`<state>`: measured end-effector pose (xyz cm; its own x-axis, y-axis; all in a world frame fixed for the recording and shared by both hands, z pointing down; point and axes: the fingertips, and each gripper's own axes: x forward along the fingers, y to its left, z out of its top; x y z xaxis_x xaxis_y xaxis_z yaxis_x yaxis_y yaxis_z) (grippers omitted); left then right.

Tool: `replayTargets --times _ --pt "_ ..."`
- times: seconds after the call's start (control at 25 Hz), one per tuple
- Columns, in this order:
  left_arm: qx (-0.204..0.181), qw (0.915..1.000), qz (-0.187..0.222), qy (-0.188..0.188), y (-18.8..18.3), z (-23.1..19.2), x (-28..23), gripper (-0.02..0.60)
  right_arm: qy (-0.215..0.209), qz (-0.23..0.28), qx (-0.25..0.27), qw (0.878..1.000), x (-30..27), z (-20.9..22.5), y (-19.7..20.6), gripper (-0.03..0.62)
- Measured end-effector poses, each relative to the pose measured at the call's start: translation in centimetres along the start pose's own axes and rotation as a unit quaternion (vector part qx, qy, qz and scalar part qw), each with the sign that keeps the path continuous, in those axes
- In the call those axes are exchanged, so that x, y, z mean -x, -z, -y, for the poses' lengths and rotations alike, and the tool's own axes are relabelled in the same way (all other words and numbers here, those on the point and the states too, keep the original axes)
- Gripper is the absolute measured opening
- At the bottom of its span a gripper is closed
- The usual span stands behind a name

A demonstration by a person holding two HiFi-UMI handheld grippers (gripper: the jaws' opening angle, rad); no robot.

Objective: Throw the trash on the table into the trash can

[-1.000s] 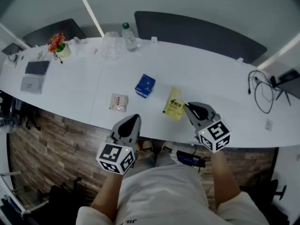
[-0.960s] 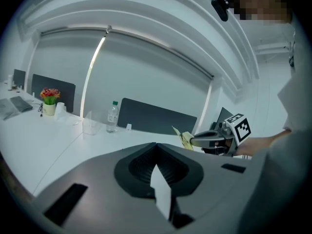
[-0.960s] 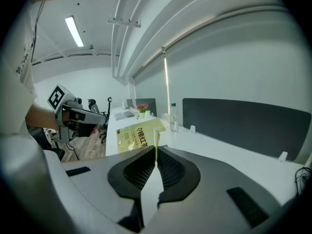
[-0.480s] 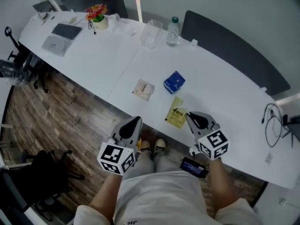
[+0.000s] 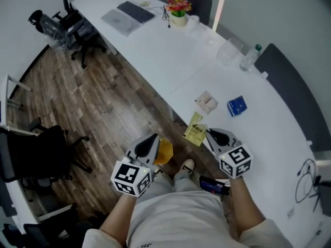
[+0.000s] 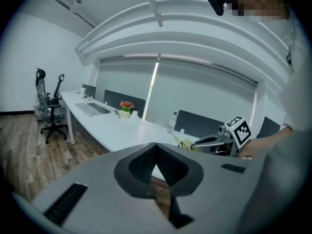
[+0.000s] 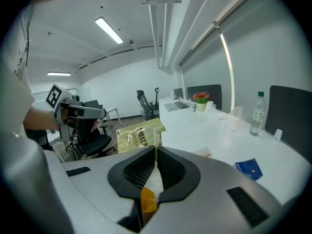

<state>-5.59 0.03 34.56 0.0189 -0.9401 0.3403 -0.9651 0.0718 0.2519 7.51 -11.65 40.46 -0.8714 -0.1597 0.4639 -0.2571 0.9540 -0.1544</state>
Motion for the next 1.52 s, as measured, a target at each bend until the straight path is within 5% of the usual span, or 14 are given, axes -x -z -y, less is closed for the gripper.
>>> replayTargets --times 0.36,0.8,1.52 --pt "0.033 0.9968 0.019 -0.071 1.4 -7.8 7.5 0.002 -0.065 -0.024 0.038 0.997 -6.9 -7.5 -1.7 0.04" --pt "0.065 0.9908 0.026 -0.116 3.5 -10.6 10.4 0.001 -0.118 -0.051 0.069 0.989 -10.9 -10.6 -1.4 0.041" --pt "0.103 0.9841 -0.025 -0.142 13.2 -15.3 9.6 0.001 -0.2 -0.162 0.103 0.961 -19.5 -13.5 12.0 0.041"
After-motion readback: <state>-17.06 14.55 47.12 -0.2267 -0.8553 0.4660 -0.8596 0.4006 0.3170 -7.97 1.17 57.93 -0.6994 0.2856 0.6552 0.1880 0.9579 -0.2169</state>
